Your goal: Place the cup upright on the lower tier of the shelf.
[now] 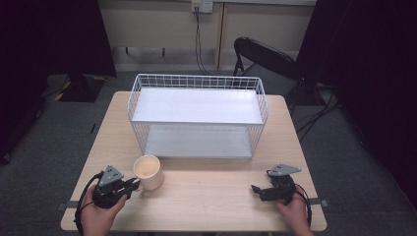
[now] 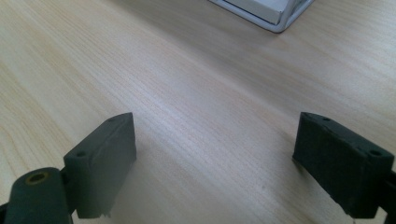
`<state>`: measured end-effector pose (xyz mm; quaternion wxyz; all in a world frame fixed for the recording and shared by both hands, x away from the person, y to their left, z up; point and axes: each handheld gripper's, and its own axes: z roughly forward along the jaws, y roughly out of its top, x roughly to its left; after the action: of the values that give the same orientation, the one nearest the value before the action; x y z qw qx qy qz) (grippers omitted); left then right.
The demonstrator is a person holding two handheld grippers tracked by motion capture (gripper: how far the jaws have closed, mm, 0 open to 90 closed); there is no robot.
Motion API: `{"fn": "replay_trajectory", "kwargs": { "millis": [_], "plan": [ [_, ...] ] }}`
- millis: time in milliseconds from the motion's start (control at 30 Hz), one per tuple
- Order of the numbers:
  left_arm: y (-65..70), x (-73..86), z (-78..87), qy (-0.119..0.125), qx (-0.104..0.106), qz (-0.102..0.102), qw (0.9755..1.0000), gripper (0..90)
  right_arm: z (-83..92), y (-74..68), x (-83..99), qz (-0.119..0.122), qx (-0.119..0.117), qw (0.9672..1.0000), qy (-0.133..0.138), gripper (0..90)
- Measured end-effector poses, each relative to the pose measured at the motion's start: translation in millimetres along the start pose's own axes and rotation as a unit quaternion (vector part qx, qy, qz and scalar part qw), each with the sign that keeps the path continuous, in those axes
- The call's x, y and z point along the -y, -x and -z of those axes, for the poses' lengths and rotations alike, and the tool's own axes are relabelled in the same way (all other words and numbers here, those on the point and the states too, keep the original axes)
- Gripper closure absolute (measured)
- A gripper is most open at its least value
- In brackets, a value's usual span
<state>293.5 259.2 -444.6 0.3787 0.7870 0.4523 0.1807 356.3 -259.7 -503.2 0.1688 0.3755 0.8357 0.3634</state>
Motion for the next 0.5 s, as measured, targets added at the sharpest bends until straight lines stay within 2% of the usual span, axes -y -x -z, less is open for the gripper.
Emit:
{"fn": "replay_trajectory", "kwargs": {
  "millis": [67, 133, 200, 300, 500],
  "plan": [
    [0.1, 0.5, -0.8, 0.002, -0.002, 0.003, 1.0, 79.0, 0.0, 0.0, 0.0, 0.0, 0.0, 1.0, 0.0, 12.1],
    [-0.3, 1.2, -2.1, -0.009, -0.007, -0.002, 0.9999, 77.1, 0.0, 0.0, 0.0, 0.0, 0.0, 1.0, 0.0, 12.1],
    [-0.4, 3.1, -5.0, -0.015, -0.007, 0.003, 0.9999, 75.2, 0.0, 0.0, 0.0, 0.0, 0.0, 1.0, 0.0, 12.1],
    [-0.6, 2.8, -5.2, -0.012, -0.005, 0.006, 0.9999, 78.1, 0.0, 0.0, 0.0, 0.0, 0.0, 1.0, 0.0, 12.1],
    [-0.8, 1.6, -2.4, -0.002, -0.008, 0.008, 0.9999, 76.7, 0.0, 0.0, 0.0, 0.0, 0.0, 1.0, 0.0, 12.1]
  ]
}}
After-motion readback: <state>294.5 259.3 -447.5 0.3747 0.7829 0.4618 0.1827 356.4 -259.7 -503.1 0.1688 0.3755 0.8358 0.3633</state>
